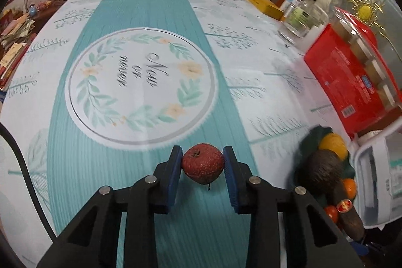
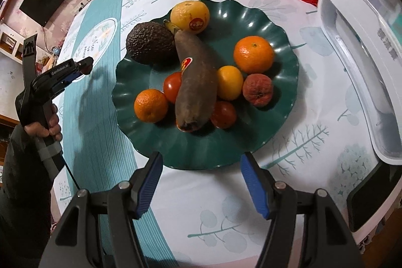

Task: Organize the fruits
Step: 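Carry the red date onto the green plate and open the left tool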

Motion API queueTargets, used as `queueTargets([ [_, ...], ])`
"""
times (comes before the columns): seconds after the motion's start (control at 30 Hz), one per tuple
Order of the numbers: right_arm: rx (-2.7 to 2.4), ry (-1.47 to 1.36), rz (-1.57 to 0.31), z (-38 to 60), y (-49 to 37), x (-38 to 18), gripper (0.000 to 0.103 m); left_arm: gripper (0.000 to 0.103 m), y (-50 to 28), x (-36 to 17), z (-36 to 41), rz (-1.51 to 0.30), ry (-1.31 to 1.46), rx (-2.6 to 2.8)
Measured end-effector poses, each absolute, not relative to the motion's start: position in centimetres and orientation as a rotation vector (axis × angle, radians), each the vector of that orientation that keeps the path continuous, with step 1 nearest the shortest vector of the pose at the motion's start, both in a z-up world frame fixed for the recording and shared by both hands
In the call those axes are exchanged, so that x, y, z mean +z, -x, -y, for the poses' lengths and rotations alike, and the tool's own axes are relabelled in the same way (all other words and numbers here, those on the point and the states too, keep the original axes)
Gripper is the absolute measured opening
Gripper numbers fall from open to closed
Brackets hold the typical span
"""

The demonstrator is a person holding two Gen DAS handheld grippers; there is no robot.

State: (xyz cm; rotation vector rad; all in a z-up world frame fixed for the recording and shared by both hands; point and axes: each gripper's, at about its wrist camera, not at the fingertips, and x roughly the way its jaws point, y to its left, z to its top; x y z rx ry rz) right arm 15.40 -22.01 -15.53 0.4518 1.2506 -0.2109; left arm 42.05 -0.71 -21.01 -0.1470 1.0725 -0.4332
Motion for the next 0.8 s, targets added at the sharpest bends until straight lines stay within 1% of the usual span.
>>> queueTargets([
  [0.4,-0.238,-0.498,-1.208,23.2,-12.5,-15.0,0.065,0.031,-35.9,-19.6,5.1,-1.104,0.174,-0.612],
  [0.63,-0.249,-0.523,-1.201,23.4,-11.0,-15.7,0.065,0.031,-33.4,-19.7,7.5,-1.153,0.187,-0.691],
  [0.8,-0.237,-0.531,-1.2,23.7,-10.3,-15.7,0.065,0.031,-32.4,-19.2,7.9,-1.15,0.189,-0.681],
])
